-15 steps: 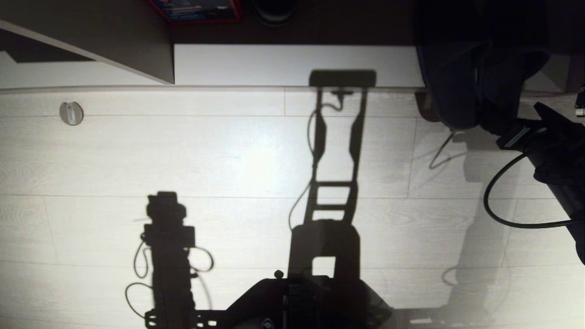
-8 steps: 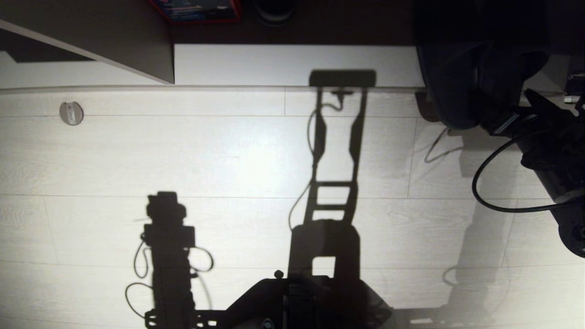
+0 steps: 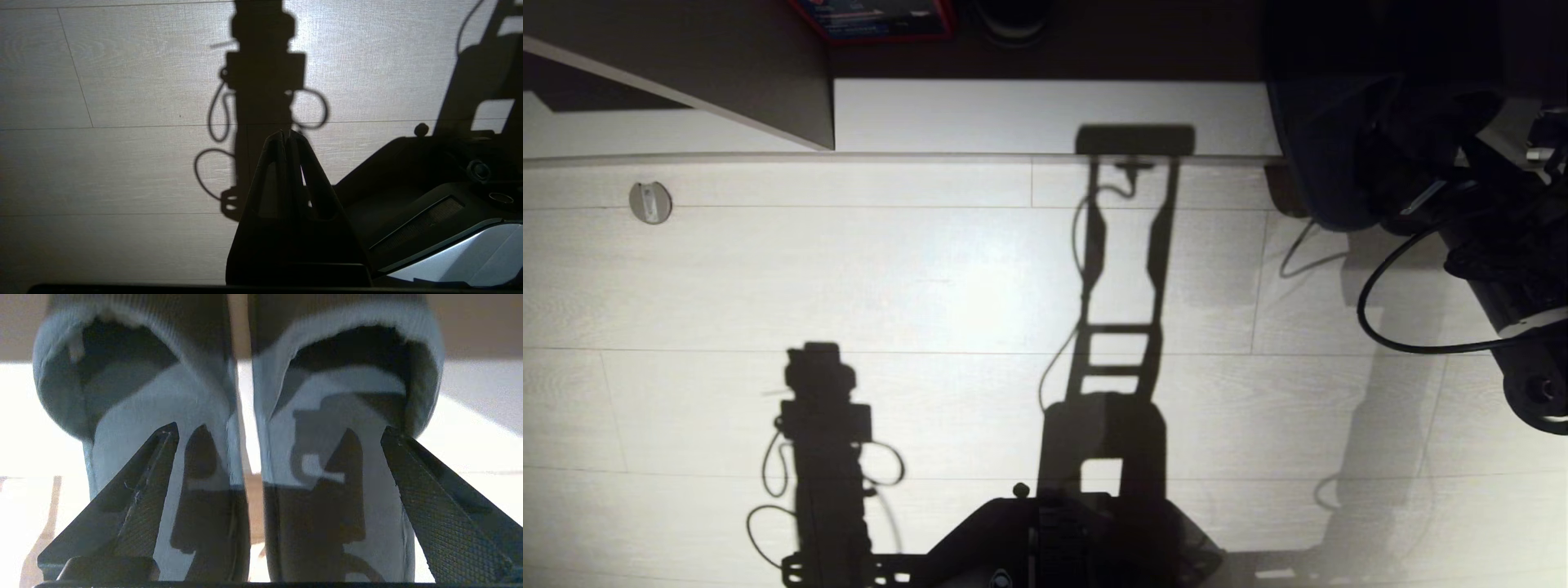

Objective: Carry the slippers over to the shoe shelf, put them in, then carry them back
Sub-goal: Pick up the slippers in the shoe cabinet

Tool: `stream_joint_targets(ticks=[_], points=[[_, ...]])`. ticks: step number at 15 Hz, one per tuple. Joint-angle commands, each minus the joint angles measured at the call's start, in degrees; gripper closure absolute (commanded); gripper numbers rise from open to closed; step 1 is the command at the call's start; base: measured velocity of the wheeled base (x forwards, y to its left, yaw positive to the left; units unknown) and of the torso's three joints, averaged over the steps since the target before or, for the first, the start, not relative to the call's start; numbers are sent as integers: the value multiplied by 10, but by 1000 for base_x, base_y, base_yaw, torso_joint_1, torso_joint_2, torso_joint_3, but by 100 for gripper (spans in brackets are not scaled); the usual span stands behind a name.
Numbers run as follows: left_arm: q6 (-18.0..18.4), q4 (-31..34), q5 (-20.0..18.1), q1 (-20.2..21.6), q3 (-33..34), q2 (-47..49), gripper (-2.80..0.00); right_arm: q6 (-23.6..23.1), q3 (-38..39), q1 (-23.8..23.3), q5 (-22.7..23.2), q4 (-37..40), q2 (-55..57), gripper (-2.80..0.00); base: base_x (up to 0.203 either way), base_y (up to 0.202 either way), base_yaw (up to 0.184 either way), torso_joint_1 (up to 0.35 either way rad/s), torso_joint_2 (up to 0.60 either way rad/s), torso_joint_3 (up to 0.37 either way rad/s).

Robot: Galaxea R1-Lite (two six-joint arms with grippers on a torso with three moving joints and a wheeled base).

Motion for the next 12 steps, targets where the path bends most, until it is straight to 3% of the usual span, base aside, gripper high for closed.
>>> stream_joint_targets(ticks=[1, 12], points=[[0, 0, 0, 0, 0, 0, 0, 0, -12, -1, 0, -5, 5, -280, 0, 0, 0, 0, 0, 0], [0, 0, 0, 0, 0, 0, 0, -4, -83, -2, 0, -5, 45, -280, 0, 0, 0, 0, 0, 0]])
